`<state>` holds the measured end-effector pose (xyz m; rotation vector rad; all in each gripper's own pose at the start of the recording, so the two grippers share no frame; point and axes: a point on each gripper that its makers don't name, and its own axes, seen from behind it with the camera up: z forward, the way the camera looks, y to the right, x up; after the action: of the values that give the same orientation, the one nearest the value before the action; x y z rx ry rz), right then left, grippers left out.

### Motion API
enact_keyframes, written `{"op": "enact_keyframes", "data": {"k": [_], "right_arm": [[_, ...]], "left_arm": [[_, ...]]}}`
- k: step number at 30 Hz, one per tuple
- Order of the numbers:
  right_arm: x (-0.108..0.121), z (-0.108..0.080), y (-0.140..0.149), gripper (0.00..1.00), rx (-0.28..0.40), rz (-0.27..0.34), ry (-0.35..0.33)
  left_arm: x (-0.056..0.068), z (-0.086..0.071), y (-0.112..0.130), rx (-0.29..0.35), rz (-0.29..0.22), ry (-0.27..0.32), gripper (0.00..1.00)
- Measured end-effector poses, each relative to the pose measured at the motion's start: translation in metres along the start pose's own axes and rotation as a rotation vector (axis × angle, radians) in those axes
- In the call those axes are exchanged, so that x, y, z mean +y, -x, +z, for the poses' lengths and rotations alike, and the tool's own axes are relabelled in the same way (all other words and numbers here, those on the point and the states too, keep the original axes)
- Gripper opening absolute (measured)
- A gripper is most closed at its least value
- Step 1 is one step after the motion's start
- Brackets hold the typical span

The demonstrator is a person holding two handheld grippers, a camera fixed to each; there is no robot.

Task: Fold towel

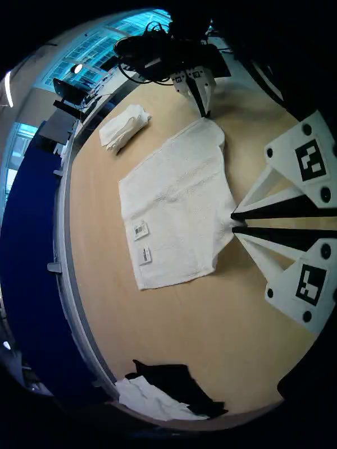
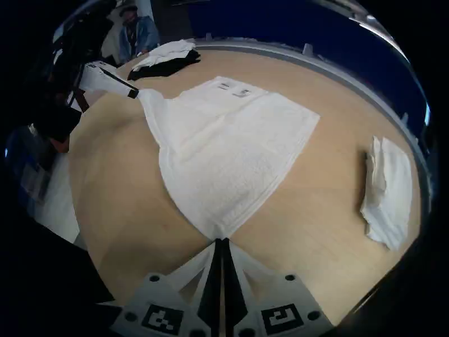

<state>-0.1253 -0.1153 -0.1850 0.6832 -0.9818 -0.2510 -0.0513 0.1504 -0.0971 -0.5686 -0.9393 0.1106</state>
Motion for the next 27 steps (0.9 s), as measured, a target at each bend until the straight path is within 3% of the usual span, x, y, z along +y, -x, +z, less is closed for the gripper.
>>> {"op": "enact_keyframes", "data": {"k": [11, 27], "right_arm": [[0.005, -0.013, -0.016, 0.02, 0.024, -0.015, -0.001], [0.027, -0.054, -0.065, 0.03, 0.115, -0.007, 0.027]], "left_arm": [[-0.001, -0.006, 0.0, 0.005, -0.005, 0.0, 0.09], [-0.006, -0.017, 0.002, 0.021, -0.036, -0.007, 0.09]]}}
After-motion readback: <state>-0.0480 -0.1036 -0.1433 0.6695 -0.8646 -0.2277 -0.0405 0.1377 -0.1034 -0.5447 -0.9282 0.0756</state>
